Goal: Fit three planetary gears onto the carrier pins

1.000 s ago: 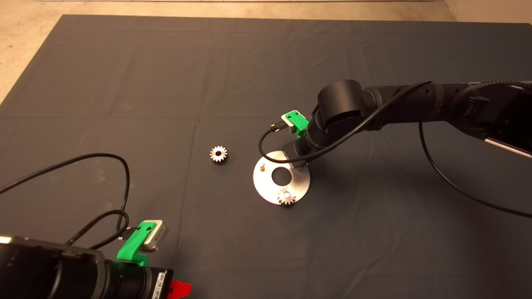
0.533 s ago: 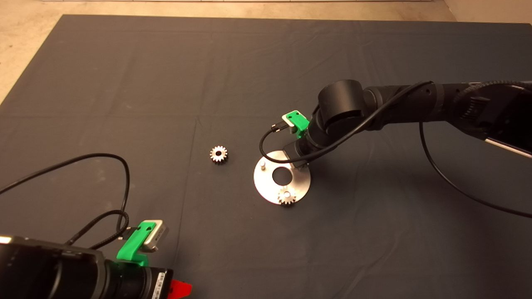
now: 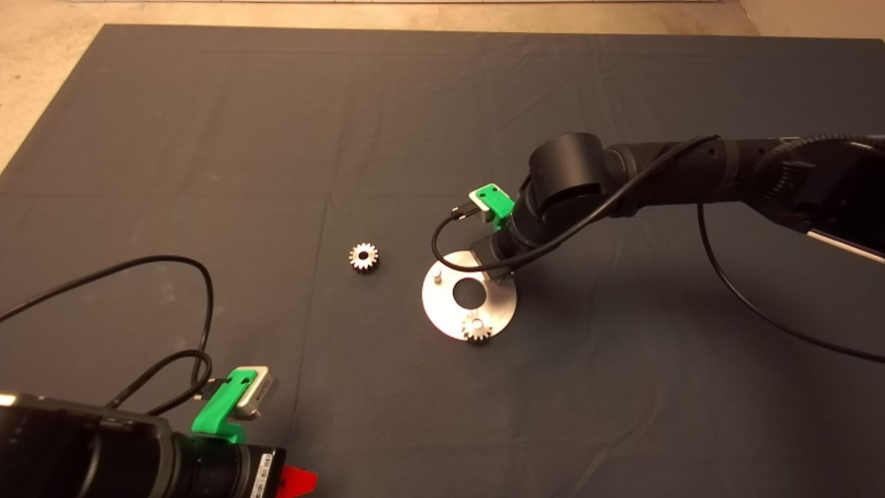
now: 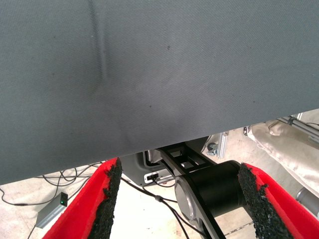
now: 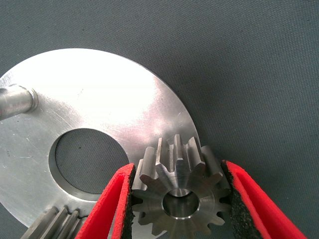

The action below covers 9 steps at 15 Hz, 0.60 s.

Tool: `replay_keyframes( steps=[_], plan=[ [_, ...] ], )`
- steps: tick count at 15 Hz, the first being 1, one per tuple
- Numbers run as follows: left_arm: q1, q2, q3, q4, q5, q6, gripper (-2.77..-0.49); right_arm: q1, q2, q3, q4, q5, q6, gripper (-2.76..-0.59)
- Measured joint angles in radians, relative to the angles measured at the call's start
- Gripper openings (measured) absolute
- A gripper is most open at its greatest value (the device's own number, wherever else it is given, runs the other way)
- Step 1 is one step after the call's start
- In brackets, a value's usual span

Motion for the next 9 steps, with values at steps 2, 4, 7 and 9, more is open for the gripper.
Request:
replay_keyframes(
  steps=[2,4,7,9],
  plan=[
    [0.000,0.000,0.000,0.000,0.000,0.000,-1.63,0.000,0.000,0.000,0.000,-0.001,0.000,-2.27],
    [0.000,0.000,0.000,0.000,0.000,0.004,-1.63,0.000,0.000,0.000,0.000,-0.001,0.000,-2.22],
    [0.000,0.000,0.000,0.000,-0.008,0.007,-1.63,0.000,0.000,0.000,0.000,-0.002,0.000,-2.19],
    [0.000,0.000,0.000,0.000,-0.009,0.007,-1.63,0.000,0.000,0.000,0.000,-0.002,0.000,-2.18]
  ],
)
